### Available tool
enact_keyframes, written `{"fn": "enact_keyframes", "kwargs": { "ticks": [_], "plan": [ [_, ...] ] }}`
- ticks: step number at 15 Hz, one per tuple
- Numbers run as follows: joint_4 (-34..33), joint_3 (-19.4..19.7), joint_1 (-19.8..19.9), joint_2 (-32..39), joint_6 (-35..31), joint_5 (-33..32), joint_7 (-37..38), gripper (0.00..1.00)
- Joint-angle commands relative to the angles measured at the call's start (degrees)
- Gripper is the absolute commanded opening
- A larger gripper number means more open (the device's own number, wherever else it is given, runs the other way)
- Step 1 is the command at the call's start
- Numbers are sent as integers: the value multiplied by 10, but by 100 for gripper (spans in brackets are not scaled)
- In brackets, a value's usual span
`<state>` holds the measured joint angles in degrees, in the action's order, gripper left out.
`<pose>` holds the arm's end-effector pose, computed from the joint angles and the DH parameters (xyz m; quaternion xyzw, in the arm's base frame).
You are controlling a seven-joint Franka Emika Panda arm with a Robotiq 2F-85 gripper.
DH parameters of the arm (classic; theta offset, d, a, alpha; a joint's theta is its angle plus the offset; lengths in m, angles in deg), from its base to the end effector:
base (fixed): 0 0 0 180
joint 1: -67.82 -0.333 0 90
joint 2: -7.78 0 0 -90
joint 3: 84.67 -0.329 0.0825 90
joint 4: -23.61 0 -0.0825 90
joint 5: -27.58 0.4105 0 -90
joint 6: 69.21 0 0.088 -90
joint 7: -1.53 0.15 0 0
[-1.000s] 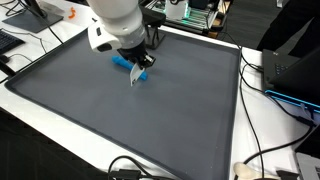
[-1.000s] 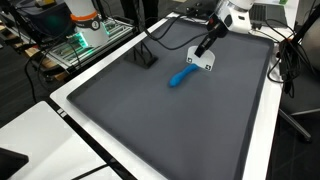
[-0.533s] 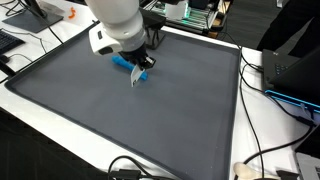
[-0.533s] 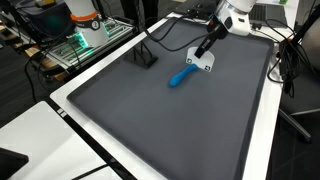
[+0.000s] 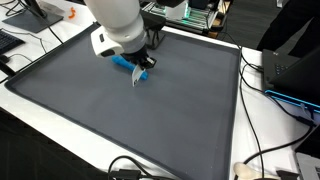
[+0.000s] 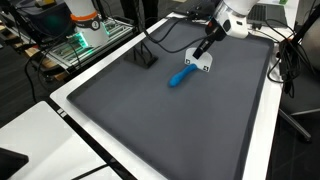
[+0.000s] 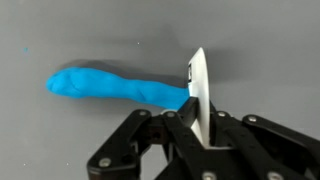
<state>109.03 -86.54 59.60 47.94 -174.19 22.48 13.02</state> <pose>0.6786 0.1074 0.1885 0.9835 0.0051 -0.1698 0.0621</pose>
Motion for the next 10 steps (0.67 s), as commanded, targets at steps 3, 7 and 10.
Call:
{"fn": "enact_keyframes", "kwargs": {
  "ticks": [3, 7, 10],
  "plan": [
    [3, 1, 0, 8, 29, 3, -18, 2],
    [5, 1, 0, 5, 31, 3, -18, 2],
    [6, 0, 0, 5, 39, 3, -24, 2]
  ]
}}
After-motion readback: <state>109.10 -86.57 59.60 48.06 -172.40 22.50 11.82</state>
